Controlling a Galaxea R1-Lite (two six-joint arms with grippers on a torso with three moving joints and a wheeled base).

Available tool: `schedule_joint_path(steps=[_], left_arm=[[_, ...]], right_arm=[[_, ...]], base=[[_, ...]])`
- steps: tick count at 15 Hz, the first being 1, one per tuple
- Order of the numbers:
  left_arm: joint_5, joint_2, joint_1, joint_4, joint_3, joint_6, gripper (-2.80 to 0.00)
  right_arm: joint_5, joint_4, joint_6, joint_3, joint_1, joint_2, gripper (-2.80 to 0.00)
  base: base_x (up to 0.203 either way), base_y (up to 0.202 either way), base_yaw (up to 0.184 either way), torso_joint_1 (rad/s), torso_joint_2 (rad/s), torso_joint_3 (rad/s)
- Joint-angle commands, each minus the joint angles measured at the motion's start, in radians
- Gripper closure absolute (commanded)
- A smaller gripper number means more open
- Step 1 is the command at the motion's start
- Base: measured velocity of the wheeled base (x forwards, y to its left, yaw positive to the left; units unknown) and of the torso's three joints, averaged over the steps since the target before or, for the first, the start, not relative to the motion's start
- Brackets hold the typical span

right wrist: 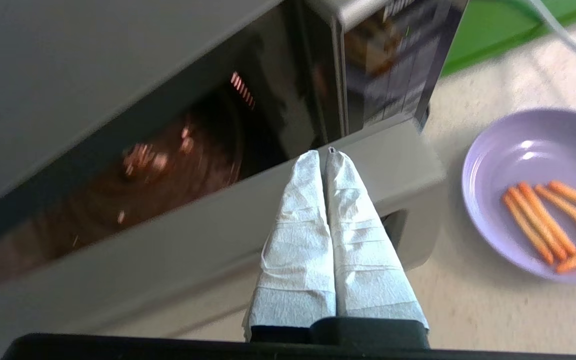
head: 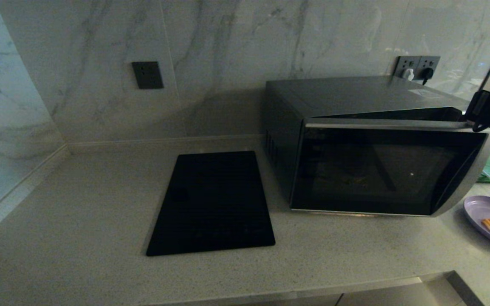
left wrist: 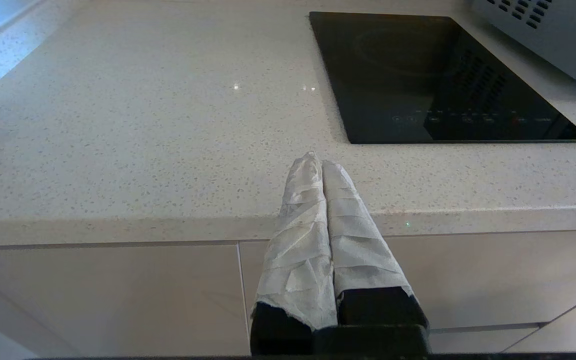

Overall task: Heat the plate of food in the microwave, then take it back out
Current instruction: Open the microwave oven

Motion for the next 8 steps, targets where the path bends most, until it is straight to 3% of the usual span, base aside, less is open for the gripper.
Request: schedule_joint_path(steps=[1, 8], left_arm=[[0.001, 0.001, 0.0, 0.0, 0.0, -0.001, 0.0], [0.001, 0.002, 0.0, 0.0, 0.0, -0.001, 0.0]], right_arm=[[0.012, 0.034, 0.002, 0.035, 0.012, -0.075, 0.0], [0.12, 0.242, 0.028, 0.043, 0.038, -0.254, 0.0]], base=[[0.0, 0.0, 0.0, 0.0, 0.0, 0.0], [0.0, 0.0, 0.0, 0.0, 0.0, 0.0]])
